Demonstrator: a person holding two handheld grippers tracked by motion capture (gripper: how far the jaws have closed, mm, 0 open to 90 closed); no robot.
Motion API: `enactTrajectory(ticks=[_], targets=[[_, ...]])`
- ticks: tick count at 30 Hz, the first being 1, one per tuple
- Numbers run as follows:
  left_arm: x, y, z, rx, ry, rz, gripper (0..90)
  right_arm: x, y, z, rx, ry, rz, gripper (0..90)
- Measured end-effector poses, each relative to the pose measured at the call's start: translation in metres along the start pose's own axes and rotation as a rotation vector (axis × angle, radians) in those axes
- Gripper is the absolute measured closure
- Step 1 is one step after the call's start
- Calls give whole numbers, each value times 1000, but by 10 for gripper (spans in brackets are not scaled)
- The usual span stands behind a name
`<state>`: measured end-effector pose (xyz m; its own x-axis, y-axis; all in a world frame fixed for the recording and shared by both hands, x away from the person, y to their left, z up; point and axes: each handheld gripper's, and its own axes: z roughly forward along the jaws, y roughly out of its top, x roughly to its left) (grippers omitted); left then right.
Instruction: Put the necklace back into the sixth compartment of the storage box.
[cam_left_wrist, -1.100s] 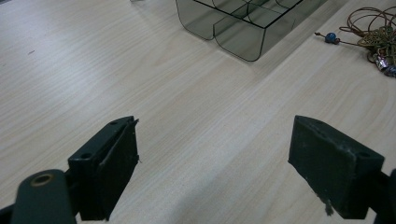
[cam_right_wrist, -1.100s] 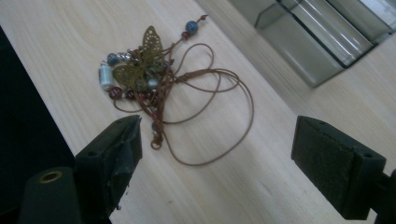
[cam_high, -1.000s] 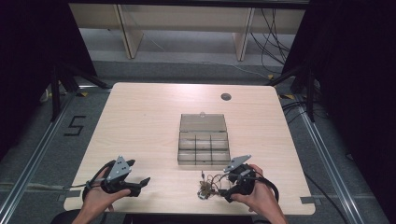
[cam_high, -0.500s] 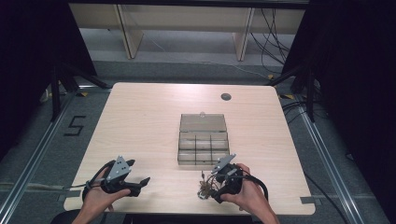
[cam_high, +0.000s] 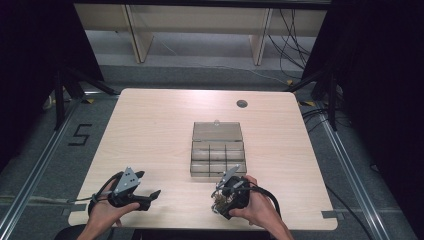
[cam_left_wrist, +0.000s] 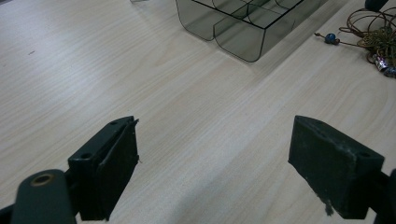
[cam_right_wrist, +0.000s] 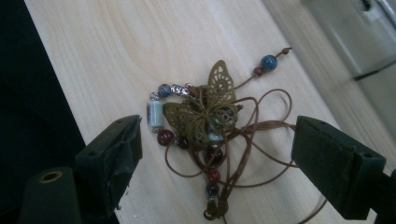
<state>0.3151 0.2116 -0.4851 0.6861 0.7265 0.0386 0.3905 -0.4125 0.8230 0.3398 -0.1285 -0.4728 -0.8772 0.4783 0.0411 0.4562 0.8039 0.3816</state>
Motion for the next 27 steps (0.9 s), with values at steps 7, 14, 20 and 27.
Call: enactTrajectory(ticks=[7, 14, 20, 27], targets=[[1, 0, -1, 8, 6, 15, 151, 2, 7, 7, 25, 8, -14, 172], [1, 1, -1, -6, 1, 20, 151, 4, 11, 16, 56, 17, -24, 193], [1, 1, -1, -1, -3, 3, 151, 3, 12, 19, 68, 17, -33, 264], [2, 1, -2, 7, 2, 14, 151, 1, 14, 17, 69, 30, -35, 429]])
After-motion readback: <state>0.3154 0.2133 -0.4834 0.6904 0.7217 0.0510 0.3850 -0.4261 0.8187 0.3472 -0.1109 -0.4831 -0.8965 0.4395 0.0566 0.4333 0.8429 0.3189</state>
